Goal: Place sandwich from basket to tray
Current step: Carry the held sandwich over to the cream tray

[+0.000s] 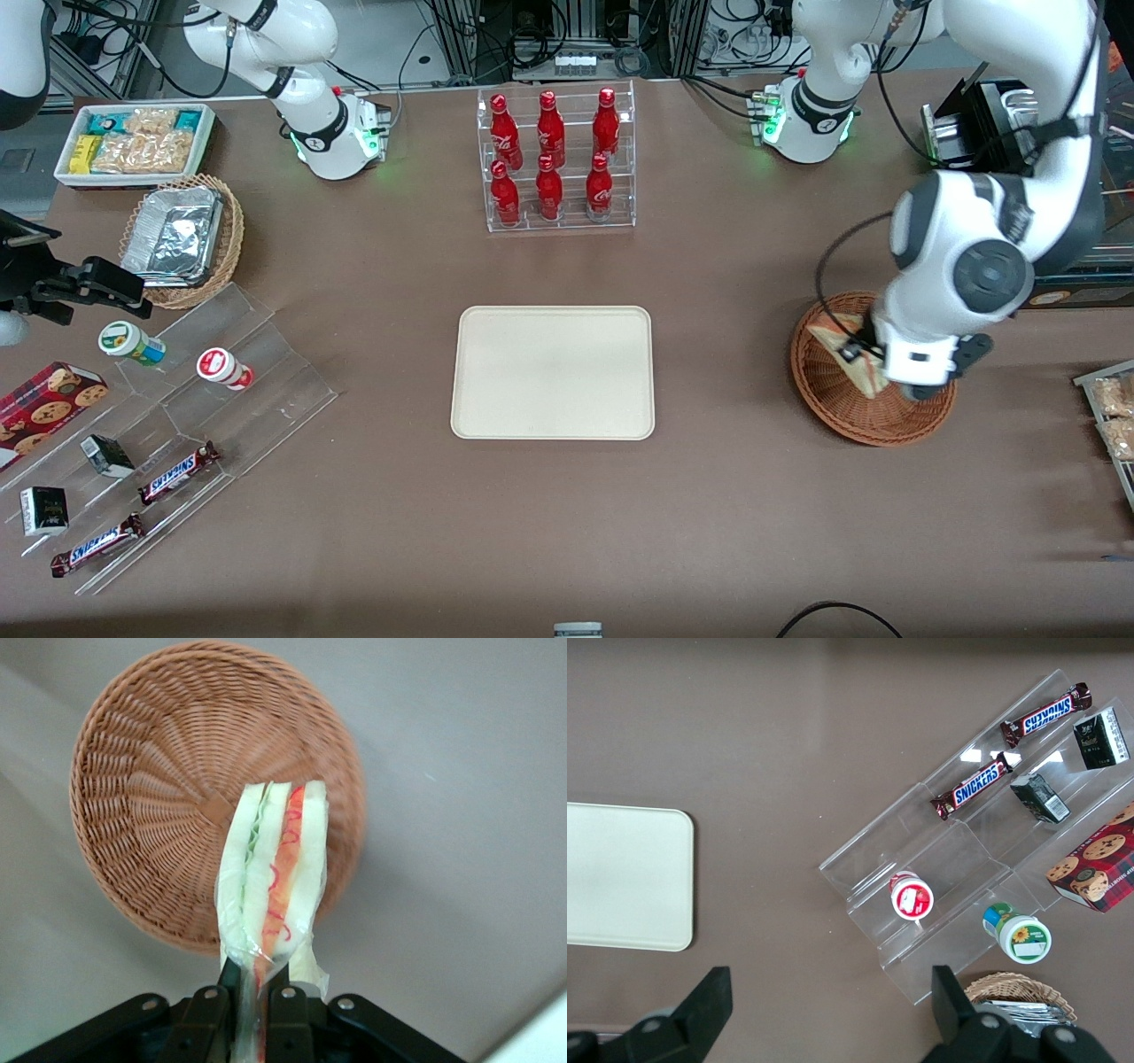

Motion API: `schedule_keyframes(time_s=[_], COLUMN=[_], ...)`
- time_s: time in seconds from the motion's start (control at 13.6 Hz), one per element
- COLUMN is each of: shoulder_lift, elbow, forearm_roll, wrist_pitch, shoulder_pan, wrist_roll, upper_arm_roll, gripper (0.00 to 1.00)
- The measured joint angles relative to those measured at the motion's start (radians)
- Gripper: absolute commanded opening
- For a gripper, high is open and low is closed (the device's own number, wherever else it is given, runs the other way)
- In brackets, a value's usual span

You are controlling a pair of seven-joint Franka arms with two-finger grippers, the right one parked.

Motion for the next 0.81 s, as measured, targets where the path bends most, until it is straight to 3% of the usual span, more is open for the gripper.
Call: schedule_keyframes(time_s=[0.37,0.59,0.81], shoulder_lift=[0.028,0.129,0.213], elbow=[0.053,0.154,0.198], forearm_roll=[-0.01,-0.017,-0.024], wrist_pitch=[0.036,0.06,0.195], shoulder_pan=[-0.183,-0.325,-0.396], wrist_roll=[0.001,-0.008,-0.013], upper_arm_roll=[-0.009,-0.02,-0.023], gripper=[0.06,0.08,0.08])
